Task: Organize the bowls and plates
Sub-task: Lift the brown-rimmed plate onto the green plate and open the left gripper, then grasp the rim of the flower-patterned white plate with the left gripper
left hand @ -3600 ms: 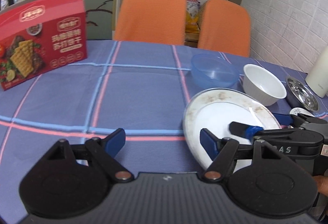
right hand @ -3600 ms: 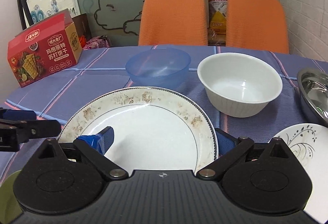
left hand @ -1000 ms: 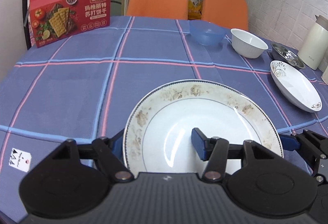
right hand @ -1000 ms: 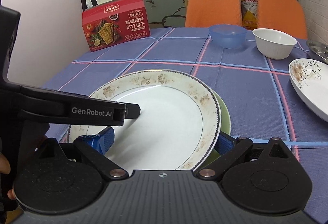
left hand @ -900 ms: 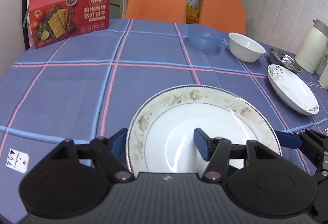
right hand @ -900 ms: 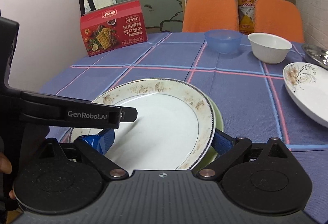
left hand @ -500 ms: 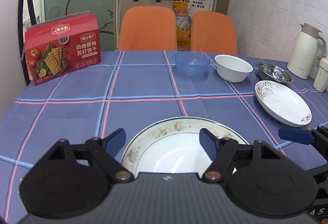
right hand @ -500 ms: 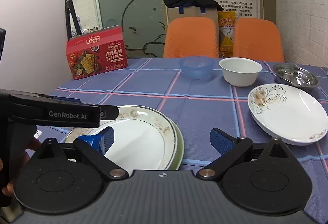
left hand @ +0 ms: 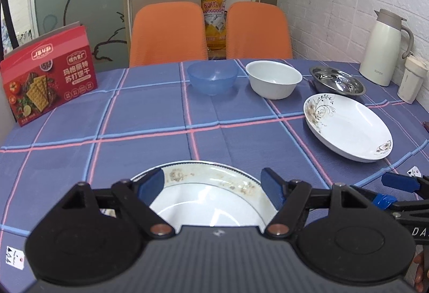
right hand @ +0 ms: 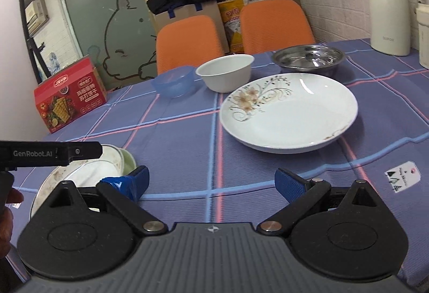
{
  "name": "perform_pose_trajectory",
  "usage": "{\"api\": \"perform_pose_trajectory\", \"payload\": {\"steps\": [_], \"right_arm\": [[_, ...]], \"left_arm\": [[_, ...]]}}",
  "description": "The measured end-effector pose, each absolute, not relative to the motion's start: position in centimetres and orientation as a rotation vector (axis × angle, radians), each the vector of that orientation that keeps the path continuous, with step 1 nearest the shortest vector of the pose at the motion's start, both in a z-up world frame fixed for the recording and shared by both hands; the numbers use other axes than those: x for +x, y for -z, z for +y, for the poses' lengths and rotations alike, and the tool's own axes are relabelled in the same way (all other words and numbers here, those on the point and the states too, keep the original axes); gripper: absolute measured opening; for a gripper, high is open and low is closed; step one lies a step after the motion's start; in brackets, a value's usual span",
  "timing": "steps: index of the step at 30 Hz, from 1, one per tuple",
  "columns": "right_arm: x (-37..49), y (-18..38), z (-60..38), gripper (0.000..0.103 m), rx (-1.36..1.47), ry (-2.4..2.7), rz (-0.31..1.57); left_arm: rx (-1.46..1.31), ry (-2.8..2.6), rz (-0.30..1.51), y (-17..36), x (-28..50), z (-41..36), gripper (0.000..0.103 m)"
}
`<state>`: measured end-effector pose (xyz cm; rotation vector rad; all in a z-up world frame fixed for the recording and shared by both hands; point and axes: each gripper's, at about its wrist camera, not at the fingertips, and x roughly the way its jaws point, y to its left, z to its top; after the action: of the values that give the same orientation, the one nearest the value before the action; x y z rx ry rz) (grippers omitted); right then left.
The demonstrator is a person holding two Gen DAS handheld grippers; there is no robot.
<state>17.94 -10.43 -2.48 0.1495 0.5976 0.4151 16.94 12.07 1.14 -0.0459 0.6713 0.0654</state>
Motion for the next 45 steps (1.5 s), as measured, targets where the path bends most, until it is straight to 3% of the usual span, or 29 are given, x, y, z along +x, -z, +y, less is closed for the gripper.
{"api": "perform_pose_trajectory", "payload": {"steps": [20,31,45], "right_arm": [[21.3,2.7,-20.2,0.088,0.253,-0.257,0.606],[28.7,3.0,-18.8,0.088,0.215,-0.223,0.619],[29.5,4.2,-16.7,0.090,0.065,-0.228,0.634]], "left_arm": [[-0.033,0.166,0.823,-1.4,24.9,6.9,0.073],[-0.133,0.278,0.889,-0.2,33.3,4.1,0.073],[-0.072,0.210,0.920,3.2,37.4,1.3,0.073]]}}
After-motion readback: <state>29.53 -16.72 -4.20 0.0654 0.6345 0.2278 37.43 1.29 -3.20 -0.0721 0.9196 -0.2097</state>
